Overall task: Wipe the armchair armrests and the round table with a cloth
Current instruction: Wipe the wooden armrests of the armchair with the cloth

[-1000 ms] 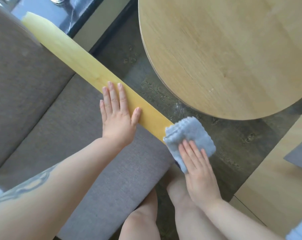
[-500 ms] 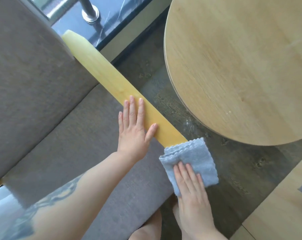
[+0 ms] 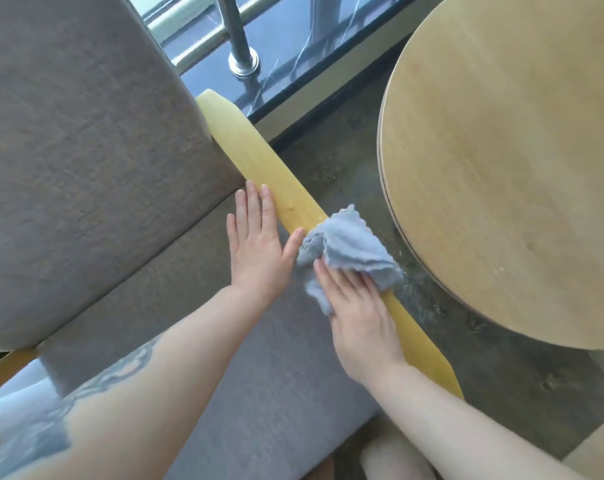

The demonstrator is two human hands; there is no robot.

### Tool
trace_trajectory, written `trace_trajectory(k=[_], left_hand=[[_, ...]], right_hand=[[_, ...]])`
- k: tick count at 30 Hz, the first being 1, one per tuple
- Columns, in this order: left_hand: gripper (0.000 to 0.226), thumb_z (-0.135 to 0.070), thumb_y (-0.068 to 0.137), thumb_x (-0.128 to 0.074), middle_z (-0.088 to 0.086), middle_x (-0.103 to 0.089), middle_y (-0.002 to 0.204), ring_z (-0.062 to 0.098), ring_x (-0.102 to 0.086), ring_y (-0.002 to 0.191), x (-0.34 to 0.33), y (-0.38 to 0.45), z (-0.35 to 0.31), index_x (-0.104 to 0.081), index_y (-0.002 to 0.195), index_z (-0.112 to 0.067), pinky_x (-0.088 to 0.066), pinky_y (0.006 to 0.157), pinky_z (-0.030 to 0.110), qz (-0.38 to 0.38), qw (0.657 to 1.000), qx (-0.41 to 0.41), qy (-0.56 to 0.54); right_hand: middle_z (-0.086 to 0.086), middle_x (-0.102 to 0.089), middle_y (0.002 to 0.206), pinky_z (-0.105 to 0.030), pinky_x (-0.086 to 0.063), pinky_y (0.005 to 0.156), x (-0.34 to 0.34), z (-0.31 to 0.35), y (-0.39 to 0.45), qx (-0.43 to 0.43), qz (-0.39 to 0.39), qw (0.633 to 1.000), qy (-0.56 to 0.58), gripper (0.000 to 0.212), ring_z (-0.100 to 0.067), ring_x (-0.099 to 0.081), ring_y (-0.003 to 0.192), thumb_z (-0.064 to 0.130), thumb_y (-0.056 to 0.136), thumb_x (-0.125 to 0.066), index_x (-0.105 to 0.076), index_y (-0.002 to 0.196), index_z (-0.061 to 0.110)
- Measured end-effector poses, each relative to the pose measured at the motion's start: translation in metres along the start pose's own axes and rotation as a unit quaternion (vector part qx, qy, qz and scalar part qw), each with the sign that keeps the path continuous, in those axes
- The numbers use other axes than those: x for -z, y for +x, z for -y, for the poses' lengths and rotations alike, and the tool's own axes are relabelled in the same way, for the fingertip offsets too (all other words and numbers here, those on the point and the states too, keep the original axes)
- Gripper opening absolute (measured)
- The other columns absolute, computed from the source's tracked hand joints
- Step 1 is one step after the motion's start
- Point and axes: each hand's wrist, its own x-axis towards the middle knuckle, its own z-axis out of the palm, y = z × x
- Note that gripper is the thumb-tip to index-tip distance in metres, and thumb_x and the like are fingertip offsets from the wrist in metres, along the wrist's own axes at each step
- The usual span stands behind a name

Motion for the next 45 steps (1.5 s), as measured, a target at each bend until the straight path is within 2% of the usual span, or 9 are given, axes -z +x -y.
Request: trace_trajectory(k=[5, 12, 18, 24, 27, 31, 37, 41, 45], left_hand=[[0.07, -0.044, 0.1, -0.029, 0.0, 0.019, 0.159, 0.016, 0.02, 0.145, 0.011, 0.015, 0.004, 0.008, 0.152, -0.017, 0.012, 0.117, 0.037, -0.003, 1.0, -0.016, 0.011], [0.06, -0.034, 0.101, -0.029, -0.001, 0.007, 0.161, 0.016, 0.008, 0.147, 0.018, 0.034, 0.02, -0.002, 0.153, -0.019, 0.002, 0.118, 0.039, -0.02, 0.999, -0.029, -0.003], [0.063, -0.028, 0.101, -0.035, -0.003, 0.006, 0.16, 0.019, 0.005, 0.148, 0.027, 0.033, 0.029, -0.001, 0.153, -0.017, -0.005, 0.119, 0.042, -0.012, 0.999, -0.031, 0.005], [0.062, -0.02, 0.099, -0.035, 0.004, 0.003, 0.161, 0.021, 0.001, 0.148, 0.021, 0.036, 0.022, -0.004, 0.152, -0.011, -0.007, 0.119, 0.04, -0.013, 0.999, -0.024, -0.028], [0.055, -0.028, 0.102, -0.029, 0.003, -0.004, 0.161, 0.021, 0.0, 0.148, 0.028, 0.04, 0.026, -0.012, 0.152, -0.012, -0.009, 0.119, 0.042, -0.021, 0.999, -0.039, -0.012], [0.058, -0.036, 0.102, -0.028, 0.0, 0.001, 0.161, 0.017, 0.006, 0.147, 0.038, 0.052, 0.031, -0.008, 0.153, -0.017, -0.003, 0.118, 0.037, -0.001, 0.998, -0.064, 0.015], [0.058, -0.036, 0.101, -0.032, 0.0, -0.003, 0.161, 0.016, -0.009, 0.146, 0.06, 0.075, 0.04, -0.013, 0.152, -0.016, -0.017, 0.117, 0.035, -0.002, 0.997, -0.067, -0.028], [0.054, -0.034, 0.102, -0.031, 0.005, -0.013, 0.16, 0.018, -0.016, 0.145, 0.074, 0.085, 0.047, -0.019, 0.151, -0.014, -0.017, 0.116, 0.033, -0.011, 0.996, -0.042, -0.073], [0.057, -0.036, 0.102, -0.029, 0.009, -0.014, 0.159, 0.021, -0.013, 0.146, 0.068, 0.091, 0.046, -0.019, 0.15, -0.007, -0.012, 0.117, 0.033, -0.011, 0.996, -0.047, -0.075]], right_hand=[[0.007, -0.018, 0.158, -0.034, -0.012, 0.118, 0.01, -0.036, -0.015, -0.083, -0.014, 0.996, -0.002, 0.067, -0.013, -0.017, 0.146, 0.005, 0.09, -0.035, -0.018, 0.152, 0.021], [-0.004, -0.032, 0.154, -0.037, -0.015, 0.117, 0.01, -0.014, 0.061, 0.042, -0.026, 0.996, -0.076, 0.064, -0.021, -0.026, 0.144, 0.003, 0.084, -0.039, -0.035, 0.148, 0.011], [-0.003, -0.032, 0.154, -0.039, -0.017, 0.117, 0.009, -0.018, 0.009, -0.016, -0.041, 0.998, -0.036, 0.066, -0.015, -0.022, 0.145, 0.001, 0.082, -0.03, -0.037, 0.147, 0.009], [-0.003, -0.054, 0.138, -0.033, -0.014, 0.114, -0.002, 0.009, 0.046, 0.053, 0.012, 0.998, -0.028, 0.065, -0.023, -0.052, 0.122, 0.01, 0.076, -0.033, -0.049, 0.139, 0.01], [-0.005, -0.045, 0.147, -0.033, -0.013, 0.115, 0.005, 0.011, 0.091, 0.053, -0.037, 0.998, -0.013, 0.06, -0.019, -0.036, 0.139, 0.01, 0.082, -0.029, -0.047, 0.139, 0.008], [0.0, -0.031, 0.155, -0.034, -0.009, 0.119, 0.0, 0.006, 0.026, 0.04, -0.009, 0.999, -0.034, 0.066, -0.013, -0.017, 0.146, 0.006, 0.082, -0.032, -0.036, 0.147, 0.011], [-0.004, -0.042, 0.149, -0.036, -0.019, 0.115, -0.001, 0.023, 0.098, 0.105, -0.002, 0.994, -0.014, 0.06, -0.019, -0.034, 0.14, 0.008, 0.083, -0.032, -0.045, 0.142, 0.008], [-0.002, -0.028, 0.156, -0.037, -0.012, 0.119, 0.014, 0.029, 0.19, 0.081, -0.027, 0.996, -0.014, 0.056, -0.016, -0.02, 0.146, 0.003, 0.094, -0.04, -0.033, 0.149, 0.012], [-0.004, -0.027, 0.157, -0.032, -0.005, 0.117, 0.009, 0.021, 0.14, 0.094, -0.057, 0.993, -0.045, 0.063, -0.018, -0.02, 0.146, -0.001, 0.087, -0.043, -0.032, 0.149, 0.009]])
